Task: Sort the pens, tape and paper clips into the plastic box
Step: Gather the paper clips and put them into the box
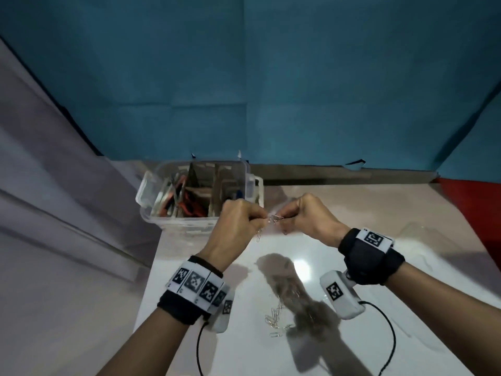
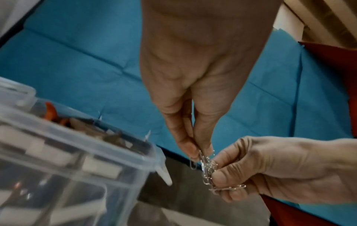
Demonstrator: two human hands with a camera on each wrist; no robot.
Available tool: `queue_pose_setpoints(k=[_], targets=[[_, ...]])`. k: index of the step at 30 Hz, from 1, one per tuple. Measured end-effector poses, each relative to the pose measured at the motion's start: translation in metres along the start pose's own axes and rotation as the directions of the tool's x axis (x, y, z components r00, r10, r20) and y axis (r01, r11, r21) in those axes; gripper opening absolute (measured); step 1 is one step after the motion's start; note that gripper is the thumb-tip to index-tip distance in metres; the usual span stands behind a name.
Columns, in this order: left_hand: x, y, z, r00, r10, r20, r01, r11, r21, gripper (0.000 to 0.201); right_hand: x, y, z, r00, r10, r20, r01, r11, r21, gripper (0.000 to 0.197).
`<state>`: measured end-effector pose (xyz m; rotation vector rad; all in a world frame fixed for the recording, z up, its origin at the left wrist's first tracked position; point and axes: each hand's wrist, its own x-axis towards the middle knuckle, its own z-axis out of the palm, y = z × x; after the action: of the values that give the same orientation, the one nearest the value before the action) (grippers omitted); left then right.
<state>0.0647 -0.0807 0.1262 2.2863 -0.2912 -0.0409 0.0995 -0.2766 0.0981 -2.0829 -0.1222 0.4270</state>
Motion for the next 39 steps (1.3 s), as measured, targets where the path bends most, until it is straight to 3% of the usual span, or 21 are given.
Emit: queue_pose_setpoints(k=[5,9,12,15,17,19,24,28,32,36,39], targets=[[0.036,-0.026,-0.069,0.985,-0.089,-0.148,0.088,0.996,-0.011,0.011,0.043,-0.063,0.006,0.994,-0.092,-0.058,0.087,0.994,-0.073,0.005],[0.07,-0.066,-0.103,0.951,-0.185,-0.249,0.181,0.983,-0.038,0.015,0.087,-0.098,0.027,0.995,-0.047,-0.09,0.046,0.999,-0.013,0.015],[0.085,-0.088,-0.115,0.921,-0.254,-0.297,0.229,0.966,-0.117,0.015,0.113,-0.121,0.046,0.992,-0.036,-0.118,0.037,0.999,0.002,0.013],[0.096,-0.094,-0.116,0.875,-0.337,-0.349,0.346,0.938,-0.038,0.017,0.137,-0.14,0.065,0.989,-0.018,-0.144,0.022,0.999,0.027,0.014],[0.098,-0.092,-0.113,0.852,-0.392,-0.347,0.418,0.908,0.001,0.021,0.152,-0.146,0.079,0.985,-0.038,-0.168,0.026,0.997,-0.074,0.015],[0.096,-0.089,-0.108,0.859,-0.417,-0.297,0.455,0.888,0.066,0.025,0.161,-0.147,0.089,0.985,-0.034,-0.169,0.004,0.985,-0.172,0.019],[0.088,-0.089,-0.11,0.886,-0.367,-0.282,0.414,0.901,0.128,0.024,0.162,-0.138,0.087,0.989,-0.004,-0.151,-0.027,0.978,-0.207,0.02],[0.082,-0.08,-0.104,0.943,-0.23,-0.242,0.292,0.921,0.26,0.019,0.144,-0.132,0.078,0.993,0.028,-0.114,-0.032,0.999,-0.04,0.017],[0.076,-0.061,-0.083,0.963,-0.179,-0.203,0.221,0.953,0.206,0.017,0.107,-0.132,0.058,0.999,0.011,-0.037,-0.012,1.0,-0.024,0.022],[0.062,-0.034,-0.057,0.988,-0.106,-0.109,0.124,0.977,0.175,0.016,0.066,-0.113,0.031,0.999,0.038,-0.019,-0.039,0.999,-0.026,0.019],[0.045,-0.023,-0.027,0.995,-0.098,0.027,0.092,0.983,0.157,0.016,0.038,-0.085,0.016,0.992,0.082,0.093,-0.075,0.994,-0.074,0.017]])
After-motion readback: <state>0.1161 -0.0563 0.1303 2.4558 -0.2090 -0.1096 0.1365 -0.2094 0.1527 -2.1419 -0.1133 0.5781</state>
